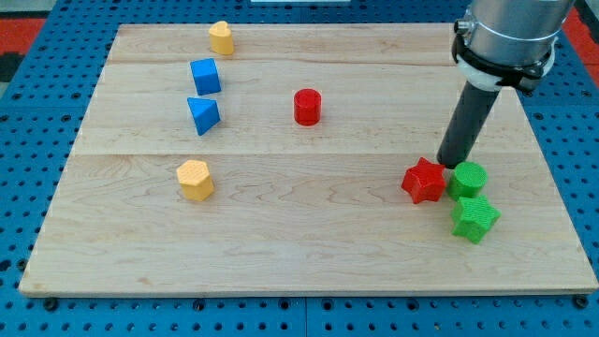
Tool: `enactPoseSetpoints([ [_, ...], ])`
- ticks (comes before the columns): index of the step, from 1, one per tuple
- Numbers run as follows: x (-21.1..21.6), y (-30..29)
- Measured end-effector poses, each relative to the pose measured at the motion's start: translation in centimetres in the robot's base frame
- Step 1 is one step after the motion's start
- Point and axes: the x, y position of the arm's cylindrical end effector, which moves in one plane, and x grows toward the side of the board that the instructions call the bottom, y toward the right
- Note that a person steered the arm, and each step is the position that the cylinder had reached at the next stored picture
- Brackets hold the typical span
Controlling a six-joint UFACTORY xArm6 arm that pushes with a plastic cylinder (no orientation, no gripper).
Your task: Slide the red circle to the red star
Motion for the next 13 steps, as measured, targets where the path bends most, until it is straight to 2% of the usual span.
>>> enactPoseSetpoints([
  [1, -3.0, -0.3],
  [2, -10.6, -4.8],
  [3, -15.1, -13.6],
  [4, -15.5, -17.4],
  [5, -11.3, -16.2],
  [6, -10.8, -15.9],
  [8, -14.7, -16.6],
  [9, -15.2, -17.0],
  [12, -12.8, -15.8],
  [13, -12.1, -18.6],
])
